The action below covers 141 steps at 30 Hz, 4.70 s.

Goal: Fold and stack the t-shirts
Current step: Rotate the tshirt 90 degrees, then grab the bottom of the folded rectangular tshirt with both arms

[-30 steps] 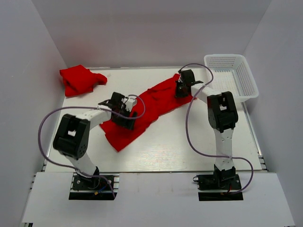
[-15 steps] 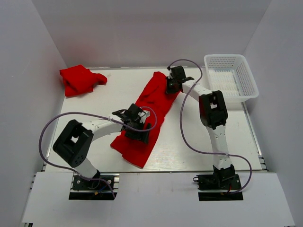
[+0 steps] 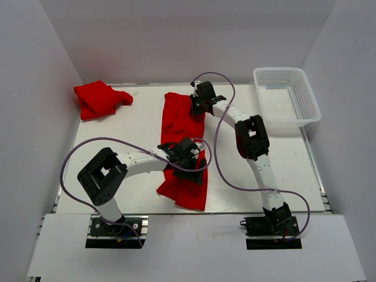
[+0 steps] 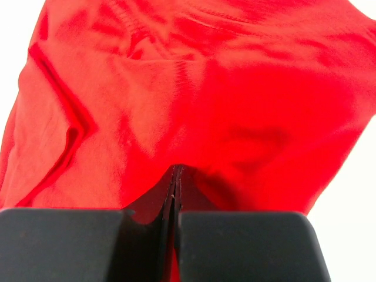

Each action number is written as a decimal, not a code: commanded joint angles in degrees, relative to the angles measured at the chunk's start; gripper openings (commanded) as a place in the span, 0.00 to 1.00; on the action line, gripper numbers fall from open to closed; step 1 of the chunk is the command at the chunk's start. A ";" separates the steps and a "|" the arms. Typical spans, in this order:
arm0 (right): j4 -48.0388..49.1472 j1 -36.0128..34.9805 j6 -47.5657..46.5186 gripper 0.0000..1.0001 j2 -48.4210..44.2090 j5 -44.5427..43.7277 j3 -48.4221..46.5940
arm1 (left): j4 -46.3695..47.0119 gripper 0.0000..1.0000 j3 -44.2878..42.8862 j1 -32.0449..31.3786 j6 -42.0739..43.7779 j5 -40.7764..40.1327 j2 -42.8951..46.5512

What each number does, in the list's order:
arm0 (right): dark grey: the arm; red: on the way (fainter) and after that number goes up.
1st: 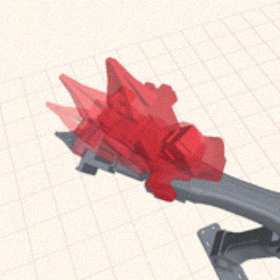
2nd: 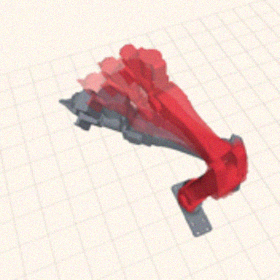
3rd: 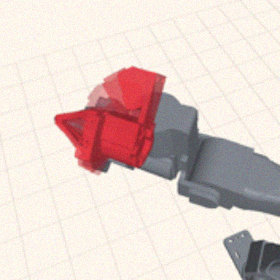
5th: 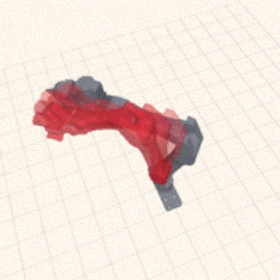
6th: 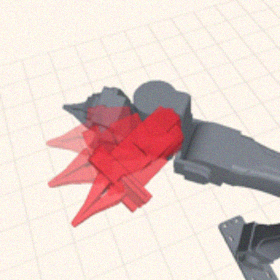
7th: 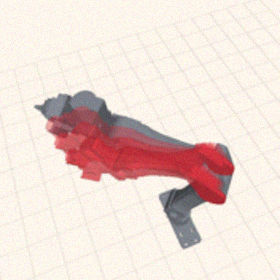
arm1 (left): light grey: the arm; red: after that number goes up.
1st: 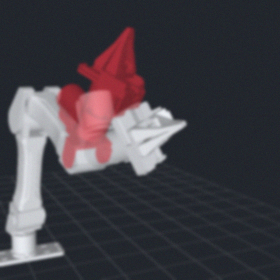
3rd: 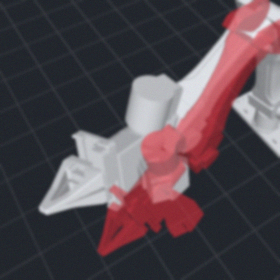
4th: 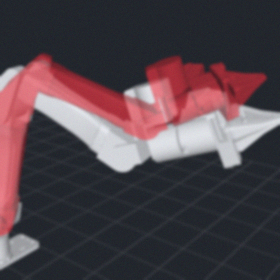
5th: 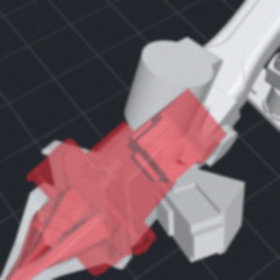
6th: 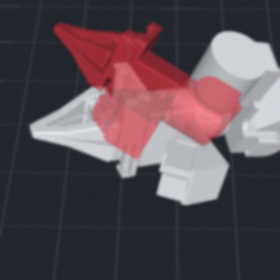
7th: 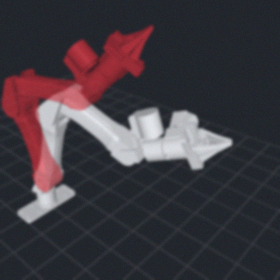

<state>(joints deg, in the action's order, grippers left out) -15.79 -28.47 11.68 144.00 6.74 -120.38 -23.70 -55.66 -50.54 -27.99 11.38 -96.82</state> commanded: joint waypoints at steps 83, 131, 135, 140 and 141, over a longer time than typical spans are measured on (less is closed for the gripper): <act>16.58 -26.37 41.05 0.72 -83.10 10.05 110.71 | -6.61 0.88 48.01 10.91 -24.31 -2.23 62.71; 10.35 -30.77 41.85 0.00 -80.36 2.58 105.27 | -16.02 0.00 45.65 10.38 -25.27 -2.15 60.34; 4.38 -30.68 39.39 0.00 -84.14 0.56 99.40 | -15.76 0.00 41.08 10.38 -25.27 -2.15 60.87; -1.17 -30.24 36.22 0.00 -85.73 -3.22 92.79 | -14.00 0.00 32.13 10.38 -24.32 -4.77 55.87; -1.87 -29.98 35.00 0.00 -84.86 -4.97 90.00 | -14.00 0.00 30.63 10.38 -23.79 -5.65 54.64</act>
<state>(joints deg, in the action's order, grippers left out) -12.49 -58.83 50.63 59.24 6.68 -24.47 -38.15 -19.05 -39.94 -53.78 9.63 -39.77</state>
